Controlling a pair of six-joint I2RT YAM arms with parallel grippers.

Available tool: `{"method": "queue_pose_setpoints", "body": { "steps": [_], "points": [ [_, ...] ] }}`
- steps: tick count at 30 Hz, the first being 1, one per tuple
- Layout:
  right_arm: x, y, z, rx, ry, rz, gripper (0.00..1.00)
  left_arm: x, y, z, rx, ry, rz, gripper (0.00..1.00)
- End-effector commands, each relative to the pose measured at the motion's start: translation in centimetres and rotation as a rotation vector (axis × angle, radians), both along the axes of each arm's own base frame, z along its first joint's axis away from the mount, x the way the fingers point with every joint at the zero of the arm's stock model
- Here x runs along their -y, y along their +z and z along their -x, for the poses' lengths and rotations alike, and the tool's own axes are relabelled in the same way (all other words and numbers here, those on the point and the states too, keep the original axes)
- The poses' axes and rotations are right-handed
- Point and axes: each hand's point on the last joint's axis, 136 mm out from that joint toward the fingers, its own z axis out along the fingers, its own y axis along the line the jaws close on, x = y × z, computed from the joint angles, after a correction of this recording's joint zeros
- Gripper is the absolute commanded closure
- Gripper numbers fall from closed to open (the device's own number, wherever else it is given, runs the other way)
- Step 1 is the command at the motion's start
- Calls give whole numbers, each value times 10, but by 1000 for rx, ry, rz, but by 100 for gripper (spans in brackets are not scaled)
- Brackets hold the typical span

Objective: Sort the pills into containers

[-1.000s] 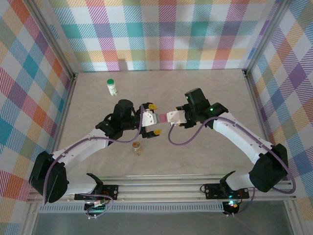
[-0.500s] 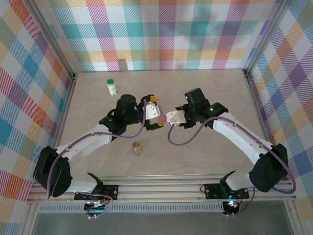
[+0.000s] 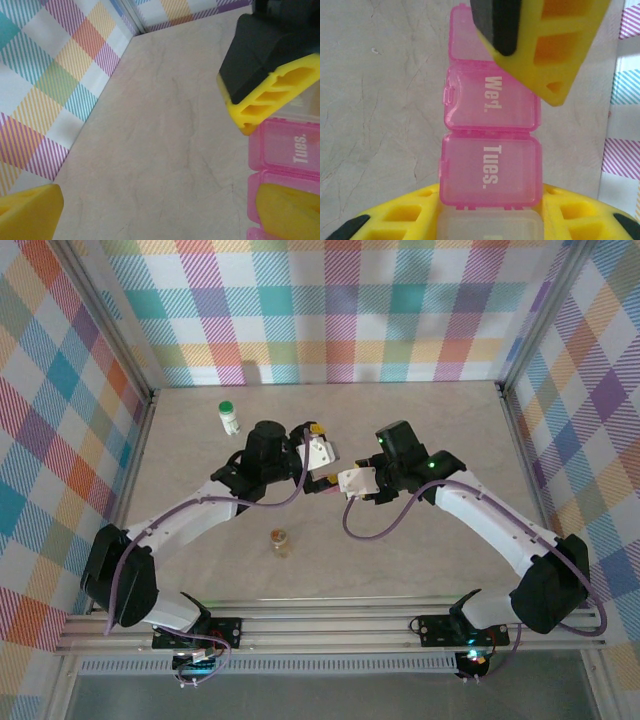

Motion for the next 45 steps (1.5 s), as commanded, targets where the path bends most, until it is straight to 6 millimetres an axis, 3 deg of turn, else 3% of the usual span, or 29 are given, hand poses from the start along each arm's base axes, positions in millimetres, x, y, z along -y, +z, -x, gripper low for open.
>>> {"method": "queue_pose_setpoints", "body": {
  "steps": [1, 9, 19, 22, 24, 26, 29, 33, 40, 45],
  "points": [
    [-5, 3, 13, -10, 39, -28, 100, -12, 4, -13, -21, 48, 11, 2],
    [-5, -3, 10, -13, 32, -9, 100, -27, 15, -14, -59, 37, 101, 2],
    [-9, -6, 10, -19, 30, -11, 100, -20, -4, -15, -116, 14, 100, 3],
    [-6, -15, -5, -31, -15, 8, 100, -23, 10, -16, -89, 37, 142, 3],
    [-5, -22, -13, -58, -25, 1, 100, -28, 38, -9, -30, 53, 222, 3],
    [-4, -29, -24, -90, -43, -3, 100, -42, 72, -2, 63, 103, 314, 2],
    [-3, -38, -40, -139, -70, -19, 100, -71, 88, 0, 145, 246, 376, 0],
    [-6, -55, -62, -201, -95, -46, 100, -117, 80, -14, 169, 528, 442, 0],
    [-18, -89, -105, -289, -147, -62, 100, -189, 67, -17, 143, 938, 639, 0],
    [-26, -109, -117, -352, -144, -61, 97, -232, 60, -17, 63, 1192, 754, 0]
  ]
}}
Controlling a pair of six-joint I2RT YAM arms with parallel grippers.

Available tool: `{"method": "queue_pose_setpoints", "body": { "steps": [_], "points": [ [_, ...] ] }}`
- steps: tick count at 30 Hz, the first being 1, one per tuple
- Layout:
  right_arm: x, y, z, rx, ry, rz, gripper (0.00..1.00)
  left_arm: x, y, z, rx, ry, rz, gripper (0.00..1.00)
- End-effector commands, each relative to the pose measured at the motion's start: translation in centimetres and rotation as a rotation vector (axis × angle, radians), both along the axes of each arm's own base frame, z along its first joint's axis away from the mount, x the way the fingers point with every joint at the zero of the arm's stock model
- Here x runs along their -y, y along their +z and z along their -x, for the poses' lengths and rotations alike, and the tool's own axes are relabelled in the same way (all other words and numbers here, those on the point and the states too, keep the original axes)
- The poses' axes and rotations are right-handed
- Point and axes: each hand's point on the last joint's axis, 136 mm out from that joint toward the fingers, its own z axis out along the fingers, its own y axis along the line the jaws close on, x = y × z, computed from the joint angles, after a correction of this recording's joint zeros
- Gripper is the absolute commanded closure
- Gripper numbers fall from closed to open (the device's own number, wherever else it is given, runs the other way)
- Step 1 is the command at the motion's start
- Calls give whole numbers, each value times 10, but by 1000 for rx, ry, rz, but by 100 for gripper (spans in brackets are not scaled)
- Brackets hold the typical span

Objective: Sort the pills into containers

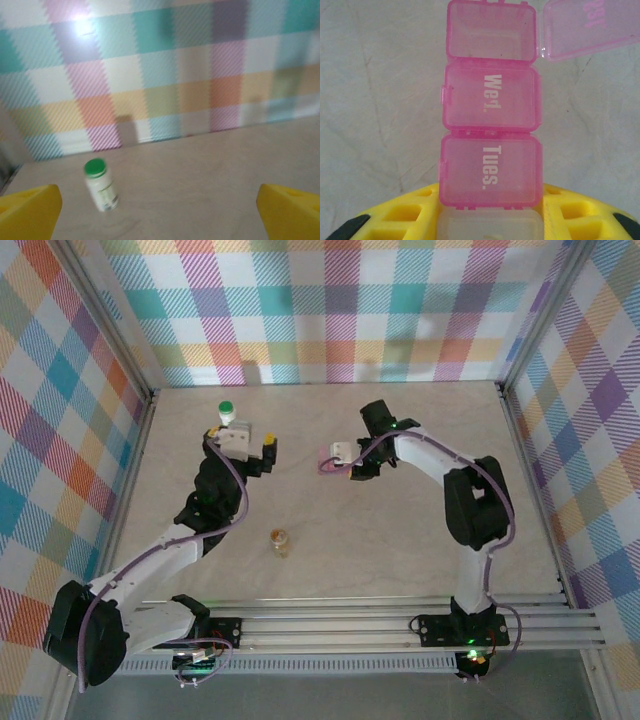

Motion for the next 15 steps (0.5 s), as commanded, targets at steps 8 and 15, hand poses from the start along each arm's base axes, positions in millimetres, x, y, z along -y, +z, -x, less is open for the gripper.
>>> {"method": "queue_pose_setpoints", "body": {
  "steps": [8, 15],
  "points": [
    [-13, -23, -7, -94, 16, -34, 94, -59, 5, 2, 3, 268, 237, 0],
    [-14, -36, -14, -94, 7, -22, 77, -55, 4, 0, 6, 237, 260, 0]
  ]
}}
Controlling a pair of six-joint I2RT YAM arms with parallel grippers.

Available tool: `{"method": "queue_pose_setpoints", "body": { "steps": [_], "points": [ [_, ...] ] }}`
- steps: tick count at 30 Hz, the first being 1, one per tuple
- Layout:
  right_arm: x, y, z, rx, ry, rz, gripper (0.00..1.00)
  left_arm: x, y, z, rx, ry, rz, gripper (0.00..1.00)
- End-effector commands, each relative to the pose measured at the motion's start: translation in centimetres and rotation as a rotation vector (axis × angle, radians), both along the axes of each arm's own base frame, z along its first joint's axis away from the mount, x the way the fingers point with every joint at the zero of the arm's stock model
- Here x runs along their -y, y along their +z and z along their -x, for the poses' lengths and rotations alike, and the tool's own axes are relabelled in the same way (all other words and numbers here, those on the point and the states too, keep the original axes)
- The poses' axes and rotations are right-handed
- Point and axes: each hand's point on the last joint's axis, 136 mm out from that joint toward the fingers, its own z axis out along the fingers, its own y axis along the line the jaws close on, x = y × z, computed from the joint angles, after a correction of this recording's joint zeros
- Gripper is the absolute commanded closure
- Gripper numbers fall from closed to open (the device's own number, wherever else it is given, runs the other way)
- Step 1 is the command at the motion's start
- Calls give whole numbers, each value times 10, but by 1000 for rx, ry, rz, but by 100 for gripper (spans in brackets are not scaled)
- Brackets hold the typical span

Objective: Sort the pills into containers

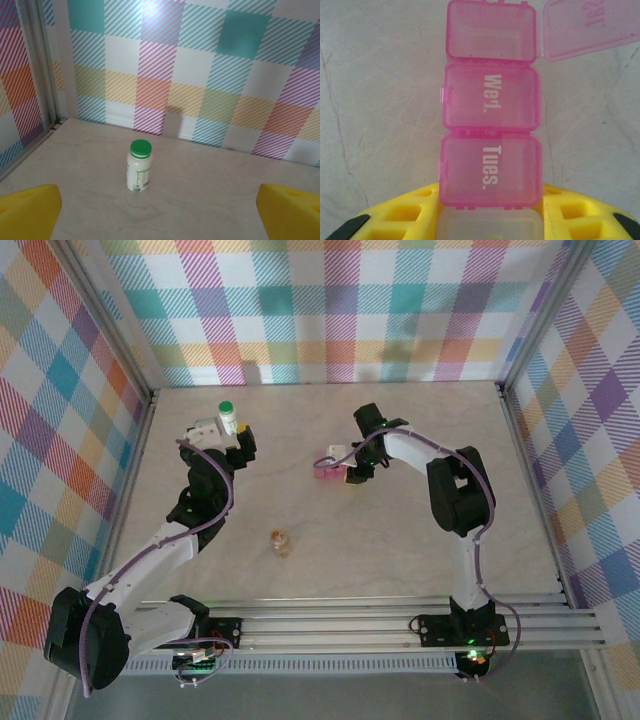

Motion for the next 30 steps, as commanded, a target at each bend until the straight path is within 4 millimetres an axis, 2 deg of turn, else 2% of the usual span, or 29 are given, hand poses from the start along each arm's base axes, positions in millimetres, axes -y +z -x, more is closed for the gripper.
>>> {"method": "queue_pose_setpoints", "body": {
  "steps": [1, 6, 12, 15, 18, 20, 23, 25, 28, 30],
  "points": [
    [-5, 4, -5, -3, 5, -31, 74, -5, 7, 1, 32, 7, 43, 0],
    [-4, 11, -9, 31, 14, -29, 56, -3, 11, 1, 33, -6, 45, 0],
    [4, 33, -5, 62, 16, -2, 37, -4, 21, 3, 50, -10, 62, 0],
    [6, 61, -8, 120, -9, -14, 37, -5, 26, 5, 64, -11, 80, 0],
    [3, 104, -3, 169, -50, -95, 36, -6, 29, 8, 70, -9, 95, 0],
    [-1, 136, 6, 209, -88, -183, 35, -8, 26, 10, 53, 1, 108, 0],
    [-8, 172, 20, 263, -187, -306, 32, -15, 18, 16, 13, 36, 126, 0],
    [-14, 191, 35, 218, -291, -400, 30, -26, 13, 25, -14, 90, 158, 0],
    [-25, 201, 64, 6, -406, -497, 30, -43, 11, 50, -70, 159, 224, 0],
    [-34, 196, 79, -98, -469, -490, 33, -55, 14, 71, -104, 196, 241, 0]
  ]
}}
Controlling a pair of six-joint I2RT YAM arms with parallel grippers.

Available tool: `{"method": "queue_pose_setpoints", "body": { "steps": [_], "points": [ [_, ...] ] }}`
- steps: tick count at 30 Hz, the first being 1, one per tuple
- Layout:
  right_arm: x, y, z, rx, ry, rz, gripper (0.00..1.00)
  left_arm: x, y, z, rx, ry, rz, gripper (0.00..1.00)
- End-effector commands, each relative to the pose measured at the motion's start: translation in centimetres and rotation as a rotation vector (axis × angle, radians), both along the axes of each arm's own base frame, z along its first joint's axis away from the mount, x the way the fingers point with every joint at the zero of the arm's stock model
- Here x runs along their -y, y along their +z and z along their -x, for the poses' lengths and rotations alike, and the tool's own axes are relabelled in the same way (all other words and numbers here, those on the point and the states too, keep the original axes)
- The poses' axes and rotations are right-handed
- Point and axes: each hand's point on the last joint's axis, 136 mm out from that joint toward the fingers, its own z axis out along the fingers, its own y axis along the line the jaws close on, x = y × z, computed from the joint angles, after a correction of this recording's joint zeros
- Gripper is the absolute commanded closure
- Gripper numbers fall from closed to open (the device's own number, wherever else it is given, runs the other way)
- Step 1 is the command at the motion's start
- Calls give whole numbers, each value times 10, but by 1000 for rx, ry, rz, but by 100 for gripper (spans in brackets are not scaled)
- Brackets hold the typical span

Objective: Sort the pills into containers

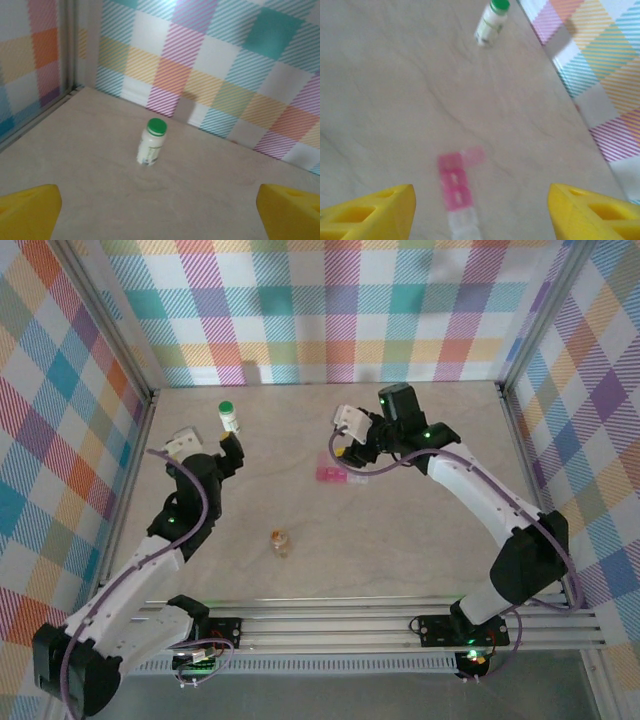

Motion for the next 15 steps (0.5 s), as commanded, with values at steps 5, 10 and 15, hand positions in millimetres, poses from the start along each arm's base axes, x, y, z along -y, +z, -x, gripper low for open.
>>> {"method": "queue_pose_setpoints", "body": {
  "steps": [5, 10, 15],
  "points": [
    [-48, -34, 53, -395, -87, -116, 34, -36, 15, 87, -75, 32, 159, 0],
    [-84, -56, 94, -472, 73, -170, 34, -52, 31, 136, -10, -15, 159, 0],
    [-114, -95, 153, -404, 359, -38, 32, -51, 45, 146, 73, -99, -26, 0]
  ]
}}
